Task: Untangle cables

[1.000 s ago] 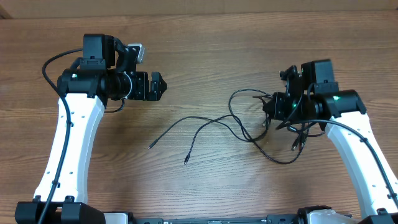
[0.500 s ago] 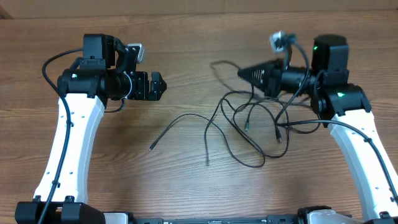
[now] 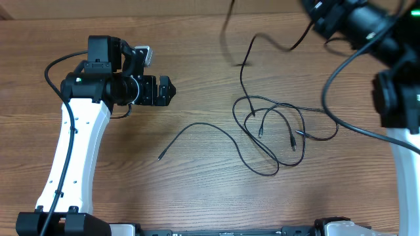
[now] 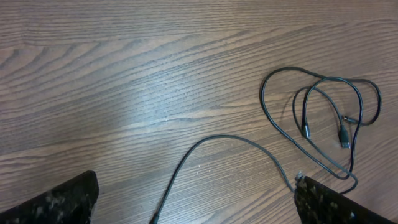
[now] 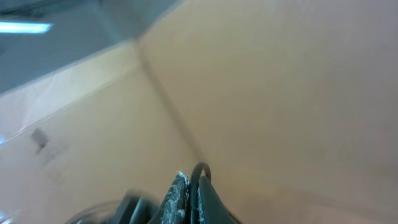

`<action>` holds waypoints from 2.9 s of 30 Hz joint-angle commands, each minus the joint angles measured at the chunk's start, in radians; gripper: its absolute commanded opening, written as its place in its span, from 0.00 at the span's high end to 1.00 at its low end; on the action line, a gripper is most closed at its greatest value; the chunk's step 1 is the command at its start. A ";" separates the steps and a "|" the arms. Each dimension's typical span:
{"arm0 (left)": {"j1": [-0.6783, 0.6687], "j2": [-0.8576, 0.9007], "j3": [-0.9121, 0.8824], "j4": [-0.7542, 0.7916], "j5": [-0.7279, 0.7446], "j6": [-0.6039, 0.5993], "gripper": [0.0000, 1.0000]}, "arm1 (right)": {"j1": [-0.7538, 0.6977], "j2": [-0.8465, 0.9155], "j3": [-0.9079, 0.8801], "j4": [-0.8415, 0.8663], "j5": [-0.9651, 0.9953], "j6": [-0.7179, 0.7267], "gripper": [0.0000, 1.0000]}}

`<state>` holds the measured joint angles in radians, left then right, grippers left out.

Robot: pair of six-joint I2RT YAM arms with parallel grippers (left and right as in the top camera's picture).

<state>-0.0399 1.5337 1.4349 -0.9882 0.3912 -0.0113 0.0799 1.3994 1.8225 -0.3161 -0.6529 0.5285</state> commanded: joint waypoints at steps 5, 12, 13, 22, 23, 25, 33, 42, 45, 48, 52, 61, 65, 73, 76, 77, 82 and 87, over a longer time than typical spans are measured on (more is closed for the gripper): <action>-0.006 0.000 0.008 0.001 0.000 0.011 0.00 | -0.162 -0.008 0.097 -0.011 0.436 0.014 0.96; -0.006 0.000 0.008 0.001 0.000 0.011 0.00 | -0.399 -0.006 0.097 -0.160 0.566 -0.020 0.96; -0.006 0.000 0.008 0.001 0.000 0.011 0.00 | -0.463 -0.006 0.097 -0.205 0.574 -0.060 0.96; -0.006 0.000 0.008 0.001 0.000 0.011 0.00 | -0.848 -0.005 0.097 -0.520 0.664 -0.065 0.96; -0.006 0.000 0.008 0.001 0.000 0.011 0.00 | -0.866 -0.005 0.096 -0.539 0.664 -0.065 0.96; -0.006 0.000 0.008 0.001 0.000 0.011 0.00 | -0.939 0.002 0.096 -0.617 0.681 -0.055 0.96; -0.006 0.000 0.008 0.001 0.000 0.011 0.00 | -1.106 0.086 0.094 -0.786 0.791 -0.050 0.96; -0.006 0.000 0.008 0.001 0.000 0.011 0.00 | -1.247 0.266 0.050 -0.826 0.791 -0.027 0.96; -0.006 0.000 0.008 0.001 0.000 0.011 0.00 | -1.254 0.318 0.047 -0.838 0.779 -0.027 0.58; -0.006 0.000 0.008 0.001 0.000 0.011 0.00 | -1.254 0.354 0.047 -0.843 0.739 -0.028 0.36; -0.006 0.000 0.008 0.001 0.000 0.011 0.00 | -1.253 0.376 0.047 -0.846 0.669 -0.029 0.15; -0.006 0.000 0.008 0.001 0.000 0.011 0.00 | -1.249 0.376 0.047 -0.887 0.543 -0.111 0.12; -0.006 0.000 0.008 0.001 0.000 0.011 0.00 | -1.225 0.376 0.047 -0.916 0.496 -0.164 0.08; -0.006 0.000 0.008 0.001 0.000 0.011 0.00 | -1.213 0.376 0.047 -1.003 0.665 -0.139 0.00; -0.006 0.000 0.008 0.001 0.000 0.011 0.00 | -1.213 0.382 0.047 -0.997 0.732 -0.141 0.00; -0.006 0.000 0.008 0.001 0.000 0.011 0.00 | -1.213 0.389 0.046 -0.990 0.763 -0.146 0.00; -0.006 0.000 0.008 0.001 0.000 0.011 0.00 | -1.213 0.504 0.005 -0.898 0.763 -0.358 0.00; -0.006 0.000 0.008 0.001 0.000 0.012 0.00 | -1.213 0.683 -0.010 -0.828 0.624 -0.544 0.00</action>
<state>-0.0399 1.5337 1.4349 -0.9882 0.3912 -0.0113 -1.1320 2.0411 1.8198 -1.1633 0.0277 0.0944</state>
